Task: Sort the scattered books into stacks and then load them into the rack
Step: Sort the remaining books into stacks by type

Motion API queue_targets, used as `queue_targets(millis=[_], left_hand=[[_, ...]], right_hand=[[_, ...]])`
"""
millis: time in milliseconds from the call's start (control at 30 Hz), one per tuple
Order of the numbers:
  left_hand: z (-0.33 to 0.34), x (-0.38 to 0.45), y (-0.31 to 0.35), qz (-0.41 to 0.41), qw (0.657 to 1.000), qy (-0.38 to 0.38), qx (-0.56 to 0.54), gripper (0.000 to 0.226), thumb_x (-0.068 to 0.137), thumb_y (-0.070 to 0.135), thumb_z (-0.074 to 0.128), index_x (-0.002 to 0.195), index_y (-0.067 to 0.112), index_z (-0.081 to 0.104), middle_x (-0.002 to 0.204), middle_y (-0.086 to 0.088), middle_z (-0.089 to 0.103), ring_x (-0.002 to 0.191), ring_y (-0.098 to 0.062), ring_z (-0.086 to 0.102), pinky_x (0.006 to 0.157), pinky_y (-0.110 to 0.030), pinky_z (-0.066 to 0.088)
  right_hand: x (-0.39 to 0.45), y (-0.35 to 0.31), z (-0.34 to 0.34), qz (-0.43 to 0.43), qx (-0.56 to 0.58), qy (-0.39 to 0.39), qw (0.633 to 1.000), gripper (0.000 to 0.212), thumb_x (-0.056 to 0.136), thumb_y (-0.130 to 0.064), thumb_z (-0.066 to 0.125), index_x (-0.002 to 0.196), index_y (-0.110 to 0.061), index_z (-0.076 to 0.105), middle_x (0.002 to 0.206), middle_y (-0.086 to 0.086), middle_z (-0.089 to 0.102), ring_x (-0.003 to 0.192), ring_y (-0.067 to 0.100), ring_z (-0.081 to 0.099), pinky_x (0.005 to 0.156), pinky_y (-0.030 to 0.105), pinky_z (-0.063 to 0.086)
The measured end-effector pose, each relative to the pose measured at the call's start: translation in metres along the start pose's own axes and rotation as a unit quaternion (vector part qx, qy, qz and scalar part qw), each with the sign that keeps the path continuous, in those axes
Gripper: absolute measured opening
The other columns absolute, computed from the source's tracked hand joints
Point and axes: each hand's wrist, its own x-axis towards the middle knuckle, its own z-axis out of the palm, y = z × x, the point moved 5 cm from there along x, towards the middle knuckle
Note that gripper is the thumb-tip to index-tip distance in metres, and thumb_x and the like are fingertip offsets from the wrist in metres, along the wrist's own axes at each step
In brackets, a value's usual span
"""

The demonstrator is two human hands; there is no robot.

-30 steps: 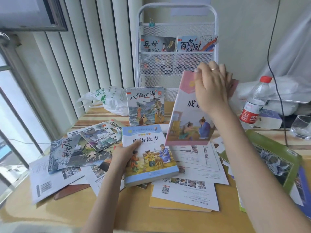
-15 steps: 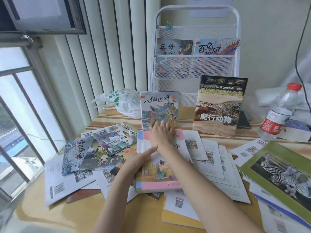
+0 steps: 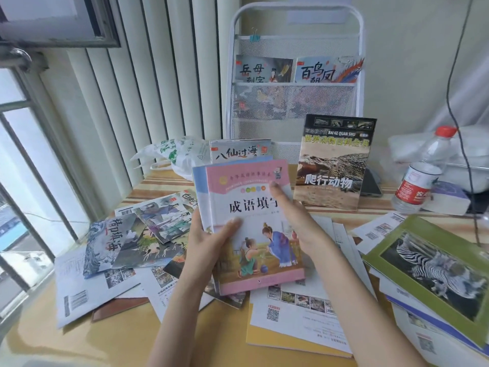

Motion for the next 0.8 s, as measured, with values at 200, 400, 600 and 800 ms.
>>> queue_targets(millis=[200, 400, 600, 800], left_hand=[[0.028, -0.004, 0.012, 0.048, 0.995, -0.069, 0.045, 0.053, 0.074, 0.038, 0.069, 0.121, 0.047, 0.045, 0.112, 0.018, 0.066, 0.104, -0.001, 0.064, 0.081, -0.019, 0.052], [0.040, -0.014, -0.012, 0.071, 0.990, -0.049, 0.107, 0.062, 0.074, 0.011, 0.078, 0.124, 0.029, 0.045, 0.109, 0.008, 0.065, 0.088, 0.007, 0.064, 0.068, -0.008, 0.050], [0.025, -0.002, -0.021, 0.016, 1.000, 0.022, 0.015, 0.050, 0.062, 0.021, 0.082, 0.107, 0.023, 0.061, 0.098, 0.001, 0.074, 0.085, -0.017, 0.072, 0.064, -0.026, 0.057], [-0.005, 0.022, -0.013, -0.094, 0.990, 0.049, -0.092, 0.050, 0.078, 0.026, 0.072, 0.122, 0.010, 0.057, 0.103, -0.014, 0.070, 0.064, -0.022, 0.071, 0.054, -0.031, 0.057]], right_hand=[[-0.014, -0.022, -0.016, -0.138, 0.041, 0.091, 0.985, 0.009, 0.093, -0.036, 0.051, 0.085, -0.035, 0.056, 0.096, -0.019, 0.062, 0.097, -0.004, 0.056, 0.069, 0.014, 0.046], [-0.024, 0.021, -0.028, -0.134, 0.024, 0.099, 0.986, 0.025, 0.098, -0.029, 0.037, 0.122, -0.033, 0.042, 0.121, -0.025, 0.045, 0.117, -0.005, 0.042, 0.092, 0.010, 0.031], [0.000, 0.032, -0.054, -0.068, -0.092, 0.067, 0.991, 0.050, 0.101, -0.041, 0.020, 0.149, -0.024, 0.020, 0.150, -0.014, 0.023, 0.138, 0.004, 0.019, 0.105, 0.017, 0.016], [0.020, 0.089, -0.045, 0.003, -0.575, -0.061, 0.816, 0.062, 0.086, -0.074, 0.014, 0.144, -0.053, 0.006, 0.156, -0.020, -0.002, 0.146, 0.020, -0.009, 0.106, 0.066, -0.010]])
